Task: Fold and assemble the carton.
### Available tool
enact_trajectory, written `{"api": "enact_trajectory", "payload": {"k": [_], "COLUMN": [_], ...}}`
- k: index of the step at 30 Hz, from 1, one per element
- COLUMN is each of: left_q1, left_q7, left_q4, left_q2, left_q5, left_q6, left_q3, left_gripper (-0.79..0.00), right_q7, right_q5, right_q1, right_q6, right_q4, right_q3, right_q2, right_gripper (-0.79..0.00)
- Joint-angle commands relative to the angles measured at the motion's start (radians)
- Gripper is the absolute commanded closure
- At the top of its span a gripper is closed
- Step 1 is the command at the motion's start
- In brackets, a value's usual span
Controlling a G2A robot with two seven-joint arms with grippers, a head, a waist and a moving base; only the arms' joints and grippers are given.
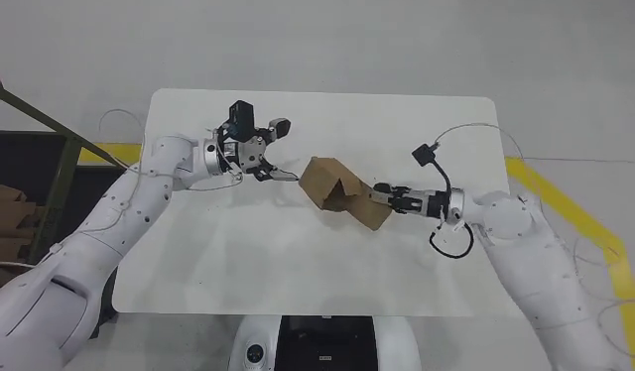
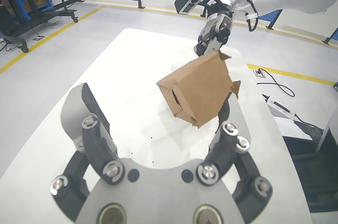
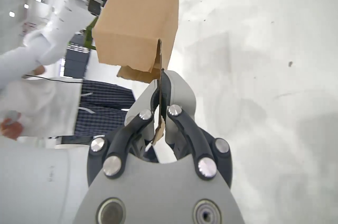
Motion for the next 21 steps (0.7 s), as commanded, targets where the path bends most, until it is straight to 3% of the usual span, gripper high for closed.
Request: {"api": "enact_trajectory", "payload": {"k": [1, 10, 21], "left_q1": [0.0, 0.019, 0.025], "left_q7": [0.002, 0.006, 0.034], "left_q4": [0.007, -0.01, -0.111], "left_q2": [0.002, 0.023, 0.057], "left_q5": [-0.001, 0.009, -0.029], "left_q6": [0.0, 0.0, 0.0], "left_q3": [-0.017, -0.078, -0.035], "left_gripper": [-0.785, -0.785, -0.785], "right_q7": [0.078, 0.418, 0.438], "right_q5": [0.167, 0.534, 0.775], "right_q1": [0.036, 0.25, 0.402], "right_q6": [0.045, 0.151, 0.171], "right_q4": [0.049, 0.328, 0.457], "right_q3": [-0.007, -0.095, -0.271], "right_q2": [-0.005, -0.043, -0.089], "right_gripper": [0.0, 0.0, 0.0]}}
